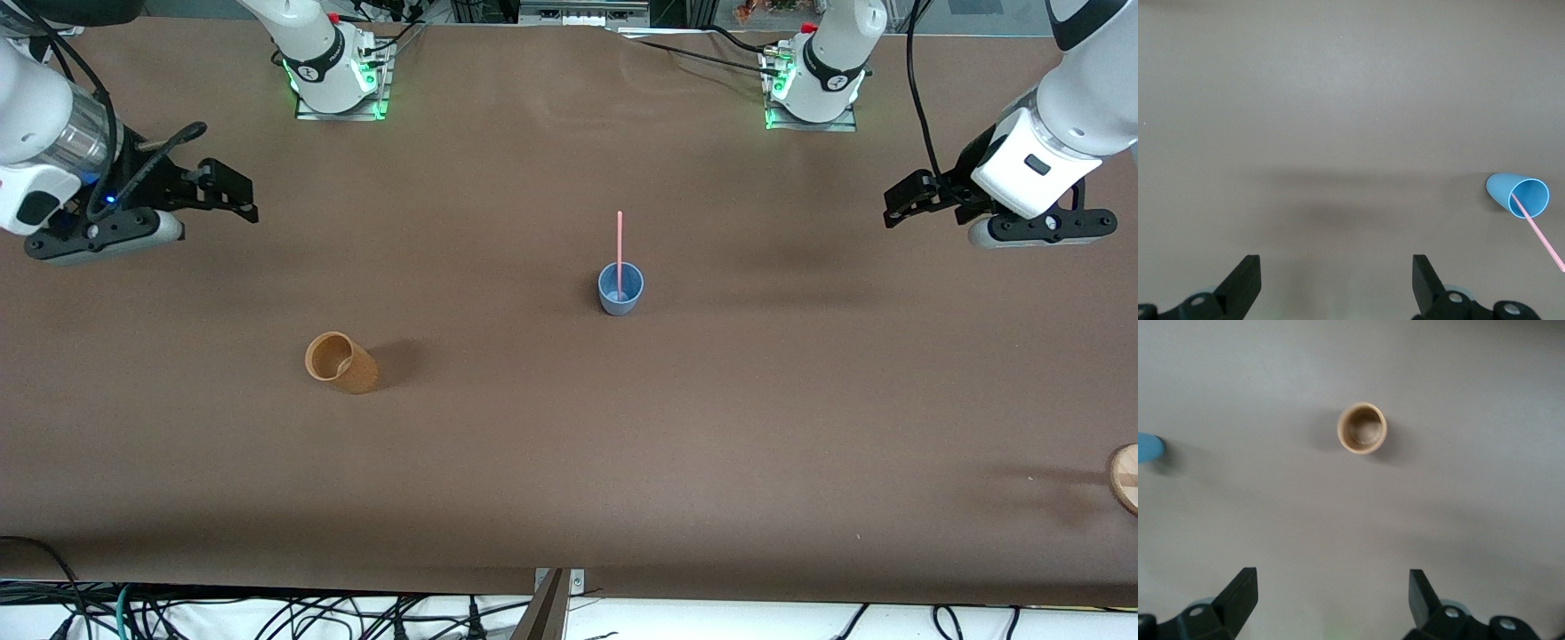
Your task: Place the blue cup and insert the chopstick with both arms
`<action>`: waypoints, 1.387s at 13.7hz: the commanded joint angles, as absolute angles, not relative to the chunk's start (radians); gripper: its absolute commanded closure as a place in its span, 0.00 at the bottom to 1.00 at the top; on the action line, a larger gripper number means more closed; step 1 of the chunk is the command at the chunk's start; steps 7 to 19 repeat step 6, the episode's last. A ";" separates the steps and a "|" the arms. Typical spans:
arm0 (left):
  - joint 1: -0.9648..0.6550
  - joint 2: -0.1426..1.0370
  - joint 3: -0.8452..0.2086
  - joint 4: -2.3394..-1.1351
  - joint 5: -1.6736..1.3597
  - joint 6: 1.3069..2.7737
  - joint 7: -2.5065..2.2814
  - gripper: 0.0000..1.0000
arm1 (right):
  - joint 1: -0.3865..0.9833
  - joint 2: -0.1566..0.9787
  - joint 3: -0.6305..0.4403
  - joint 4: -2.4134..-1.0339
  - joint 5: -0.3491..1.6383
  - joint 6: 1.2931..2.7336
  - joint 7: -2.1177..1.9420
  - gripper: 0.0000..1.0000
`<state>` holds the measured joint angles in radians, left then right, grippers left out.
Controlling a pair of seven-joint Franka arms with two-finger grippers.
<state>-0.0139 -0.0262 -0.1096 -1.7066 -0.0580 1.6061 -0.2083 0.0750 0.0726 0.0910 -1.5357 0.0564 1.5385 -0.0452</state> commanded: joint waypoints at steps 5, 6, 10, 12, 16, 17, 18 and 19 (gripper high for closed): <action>-0.021 -0.006 -0.110 -1.658 -0.069 1.589 -0.193 0.00 | 0.071 0.049 0.112 -1.548 0.009 1.500 -0.044 0.00; -0.021 -0.005 -0.110 -1.657 -0.069 1.589 -0.193 0.00 | 0.072 0.049 0.112 -1.546 0.009 1.500 -0.044 0.00; -0.021 -0.005 -0.110 -1.657 -0.069 1.589 -0.193 0.00 | 0.072 0.049 0.112 -1.546 0.009 1.500 -0.044 0.00; -0.021 -0.005 -0.110 -1.657 -0.069 1.589 -0.193 0.00 | 0.072 0.049 0.112 -1.546 0.009 1.500 -0.044 0.00; -0.021 -0.005 -0.110 -1.657 -0.069 1.589 -0.193 0.00 | 0.072 0.049 0.112 -1.546 0.009 1.500 -0.044 0.00; -0.021 -0.005 -0.110 -1.657 -0.069 1.589 -0.193 0.00 | 0.072 0.049 0.112 -1.546 0.009 1.500 -0.044 0.00; -0.021 -0.005 -0.110 -1.657 -0.069 1.589 -0.193 0.00 | 0.072 0.049 0.112 -1.546 0.009 1.500 -0.044 0.00; -0.021 -0.005 -0.110 -1.657 -0.069 1.589 -0.193 0.00 | 0.072 0.049 0.112 -1.546 0.009 1.500 -0.044 0.00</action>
